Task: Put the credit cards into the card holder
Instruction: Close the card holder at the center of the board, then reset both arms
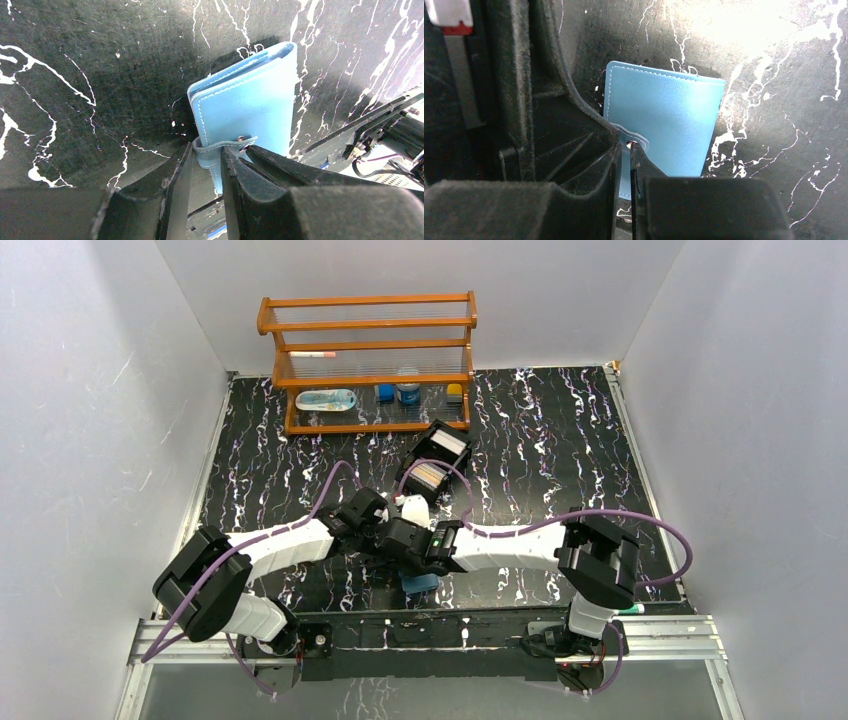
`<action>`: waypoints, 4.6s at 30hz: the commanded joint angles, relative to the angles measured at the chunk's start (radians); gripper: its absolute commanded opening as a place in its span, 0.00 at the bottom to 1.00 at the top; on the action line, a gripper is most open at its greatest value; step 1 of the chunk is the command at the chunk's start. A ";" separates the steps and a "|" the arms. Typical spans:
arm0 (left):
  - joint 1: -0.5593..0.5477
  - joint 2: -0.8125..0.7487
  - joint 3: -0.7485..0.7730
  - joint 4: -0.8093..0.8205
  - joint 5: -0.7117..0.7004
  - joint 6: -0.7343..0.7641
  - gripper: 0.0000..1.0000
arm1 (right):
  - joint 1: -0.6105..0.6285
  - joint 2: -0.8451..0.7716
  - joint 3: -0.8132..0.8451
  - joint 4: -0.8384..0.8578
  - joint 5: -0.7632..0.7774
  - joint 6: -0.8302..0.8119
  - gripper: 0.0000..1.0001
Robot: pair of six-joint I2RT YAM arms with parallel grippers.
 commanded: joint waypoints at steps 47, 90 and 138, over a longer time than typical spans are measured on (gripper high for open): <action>-0.006 -0.010 -0.006 -0.063 -0.053 0.019 0.26 | 0.066 0.049 -0.121 -0.008 0.031 0.081 0.06; -0.006 0.002 -0.011 -0.094 -0.068 -0.051 0.24 | 0.371 0.144 -0.322 -0.013 -0.042 0.313 0.00; -0.006 -0.632 0.541 -0.563 -0.317 0.220 0.99 | 0.330 -0.869 0.006 -0.449 0.604 0.279 0.98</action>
